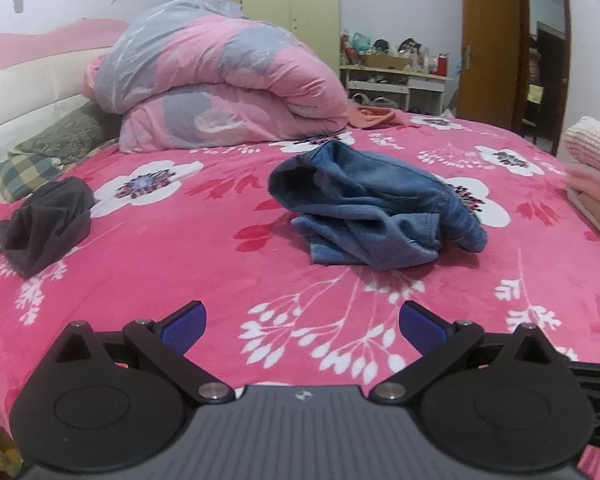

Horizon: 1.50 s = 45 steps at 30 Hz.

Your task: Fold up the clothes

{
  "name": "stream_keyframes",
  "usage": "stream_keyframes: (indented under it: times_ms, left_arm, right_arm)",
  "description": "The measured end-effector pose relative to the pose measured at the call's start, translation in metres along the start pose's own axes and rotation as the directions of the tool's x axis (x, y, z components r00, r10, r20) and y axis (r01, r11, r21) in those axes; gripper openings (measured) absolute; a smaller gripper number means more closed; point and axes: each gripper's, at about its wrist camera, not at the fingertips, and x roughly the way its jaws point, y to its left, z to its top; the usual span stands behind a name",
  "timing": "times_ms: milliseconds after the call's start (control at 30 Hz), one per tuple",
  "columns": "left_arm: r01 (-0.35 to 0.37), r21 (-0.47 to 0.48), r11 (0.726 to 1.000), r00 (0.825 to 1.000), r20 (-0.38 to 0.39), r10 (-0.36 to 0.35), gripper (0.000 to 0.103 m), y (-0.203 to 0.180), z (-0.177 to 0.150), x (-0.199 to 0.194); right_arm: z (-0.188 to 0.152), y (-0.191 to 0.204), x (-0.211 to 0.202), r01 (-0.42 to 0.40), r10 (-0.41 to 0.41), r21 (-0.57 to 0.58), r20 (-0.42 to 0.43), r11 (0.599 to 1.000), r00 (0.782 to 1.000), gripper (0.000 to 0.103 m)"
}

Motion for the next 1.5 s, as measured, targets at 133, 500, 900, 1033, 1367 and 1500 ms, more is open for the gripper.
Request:
stream_keyframes:
  times_ms: [133, 500, 900, 1033, 1367, 1500]
  left_arm:
    - [-0.028, 0.002, 1.0, 1.0, -0.008, 0.028, 0.103, 0.002, -0.002, 0.0]
    - [-0.037, -0.032, 0.999, 0.999, -0.006, 0.037, 0.103, 0.006, 0.0, -0.002]
    - [-0.033, -0.026, 0.999, 0.999, -0.025, 0.032, 0.103, 0.001, 0.0, -0.003]
    - [-0.031, -0.036, 0.999, 0.999, -0.025, 0.03, 0.103, 0.002, 0.0, -0.004]
    - [-0.034, -0.041, 0.999, 0.999, -0.033, 0.032, 0.103, 0.005, -0.001, -0.005]
    - [-0.034, -0.038, 0.999, 0.999, -0.036, 0.033, 0.103, 0.005, -0.001, -0.005]
  right_arm:
    - [0.0, -0.004, 0.0, 0.009, -0.009, 0.013, -0.004, 1.0, 1.0, 0.102]
    - [0.0, -0.006, 0.003, 0.023, -0.022, 0.033, -0.024, 0.999, 0.999, 0.102]
    - [0.005, -0.012, -0.002, 0.036, -0.035, 0.06, -0.018, 0.998, 0.999, 0.102]
    - [0.005, -0.011, -0.002, 0.038, -0.037, 0.063, -0.021, 0.997, 0.999, 0.102]
    - [0.004, -0.009, -0.003, 0.035, -0.034, 0.059, -0.023, 0.998, 0.999, 0.102]
    - [0.004, -0.008, -0.003, 0.035, -0.034, 0.06, -0.025, 0.998, 0.999, 0.102]
